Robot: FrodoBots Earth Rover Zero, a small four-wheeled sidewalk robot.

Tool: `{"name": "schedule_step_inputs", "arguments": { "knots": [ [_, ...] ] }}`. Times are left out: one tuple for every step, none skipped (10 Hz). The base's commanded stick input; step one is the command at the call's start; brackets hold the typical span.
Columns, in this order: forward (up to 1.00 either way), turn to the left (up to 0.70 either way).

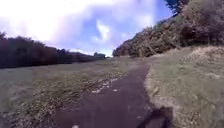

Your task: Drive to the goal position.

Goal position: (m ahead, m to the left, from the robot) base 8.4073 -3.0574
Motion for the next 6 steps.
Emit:
{"name": "schedule_step_inputs", "arguments": {
  "knots": [
    [0.85,-0.25],
    [0.85,-0.3],
    [0.85,-0.34],
    [0.85,-0.34],
    [0.85,-0.34],
    [0.85,-0.1]
  ]
}}
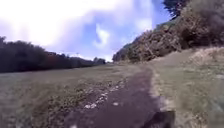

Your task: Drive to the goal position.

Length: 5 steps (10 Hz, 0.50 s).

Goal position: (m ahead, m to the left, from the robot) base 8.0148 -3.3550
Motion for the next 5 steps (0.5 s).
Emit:
{"name": "schedule_step_inputs", "arguments": {
  "knots": [
    [0.85,-0.02],
    [0.85,0.0],
    [0.85,0.0],
    [0.85,0.0],
    [0.85,0.0]
  ]
}}
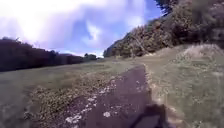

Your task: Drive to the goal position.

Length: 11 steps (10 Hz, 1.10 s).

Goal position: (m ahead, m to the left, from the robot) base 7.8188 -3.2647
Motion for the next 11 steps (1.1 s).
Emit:
{"name": "schedule_step_inputs", "arguments": {
  "knots": [
    [0.85,0.0],
    [0.85,-0.01],
    [0.85,-0.02],
    [0.85,-0.28],
    [0.85,-0.32],
    [0.85,-0.34],
    [0.85,-0.34],
    [0.85,-0.04],
    [0.85,-0.02],
    [0.85,0.0],
    [0.85,-0.06]
  ]
}}
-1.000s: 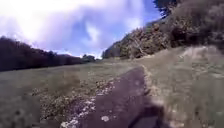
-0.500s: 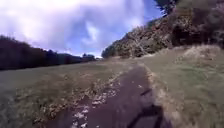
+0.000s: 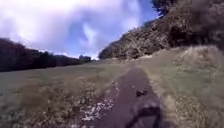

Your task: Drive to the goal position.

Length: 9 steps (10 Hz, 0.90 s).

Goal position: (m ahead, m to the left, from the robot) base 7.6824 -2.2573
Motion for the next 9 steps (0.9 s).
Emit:
{"name": "schedule_step_inputs", "arguments": {
  "knots": [
    [0.85,-0.11],
    [0.85,-0.34],
    [0.85,-0.34],
    [0.85,-0.34],
    [0.85,-0.34],
    [0.85,-0.25],
    [0.85,-0.12],
    [0.85,0.0],
    [0.85,0.0]
  ]
}}
